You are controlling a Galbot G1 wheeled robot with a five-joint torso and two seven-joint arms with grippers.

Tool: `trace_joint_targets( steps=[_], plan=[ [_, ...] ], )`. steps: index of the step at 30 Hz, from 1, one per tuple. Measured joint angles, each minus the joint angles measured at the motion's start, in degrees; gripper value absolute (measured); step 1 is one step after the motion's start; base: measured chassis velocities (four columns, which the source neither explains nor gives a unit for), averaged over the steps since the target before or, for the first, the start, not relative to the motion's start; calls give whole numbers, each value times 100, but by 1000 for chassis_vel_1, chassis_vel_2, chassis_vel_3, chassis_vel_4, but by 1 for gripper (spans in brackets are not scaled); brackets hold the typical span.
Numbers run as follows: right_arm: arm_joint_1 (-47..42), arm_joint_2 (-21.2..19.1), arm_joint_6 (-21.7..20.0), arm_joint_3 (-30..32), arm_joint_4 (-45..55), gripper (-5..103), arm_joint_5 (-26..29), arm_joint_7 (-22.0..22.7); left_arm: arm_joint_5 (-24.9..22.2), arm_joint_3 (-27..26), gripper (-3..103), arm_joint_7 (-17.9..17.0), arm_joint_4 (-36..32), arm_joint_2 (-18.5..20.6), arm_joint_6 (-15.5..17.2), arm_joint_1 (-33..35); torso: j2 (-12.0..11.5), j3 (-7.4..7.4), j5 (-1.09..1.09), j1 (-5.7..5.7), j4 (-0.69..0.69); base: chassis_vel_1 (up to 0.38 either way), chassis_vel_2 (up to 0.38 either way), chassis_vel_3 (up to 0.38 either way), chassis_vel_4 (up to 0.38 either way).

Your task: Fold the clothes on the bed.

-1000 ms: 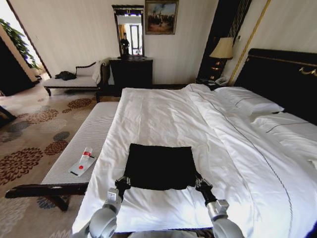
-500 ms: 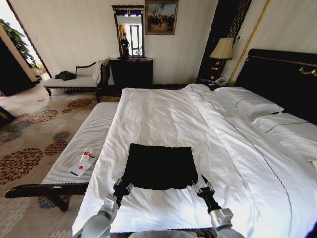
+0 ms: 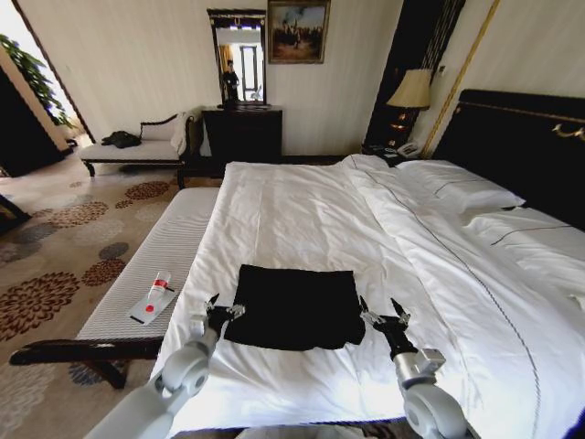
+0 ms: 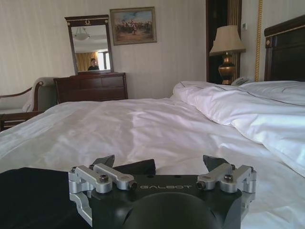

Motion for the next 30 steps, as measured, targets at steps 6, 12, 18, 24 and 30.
trace_joint_targets(
  steps=[6,12,18,24,30],
  plan=[
    [-25,73,-10,47,-143,100,-15,46,-455,229,100,23,582,-153,62,-697,0,0,0,0,1,0,0,0,0],
    [29,51,-32,47,-231,100,-73,15,-870,340,100,-45,1009,-307,156,-1164,0,0,-1,0,0,0,0,0,0],
    [186,53,-90,26,-327,100,-4,5,-1352,505,100,-138,1289,-332,290,-1609,0,0,0,0,2,0,0,0,0],
    [201,96,-91,30,-357,100,28,2,-1447,692,99,-152,1594,-403,331,-1957,0,-1,1,0,0,0,0,0,0],
    [198,101,-92,41,-334,100,28,-2,-1490,746,99,-220,1778,-509,472,-2039,0,-1,-1,-1,1,0,0,0,0]
  ],
)
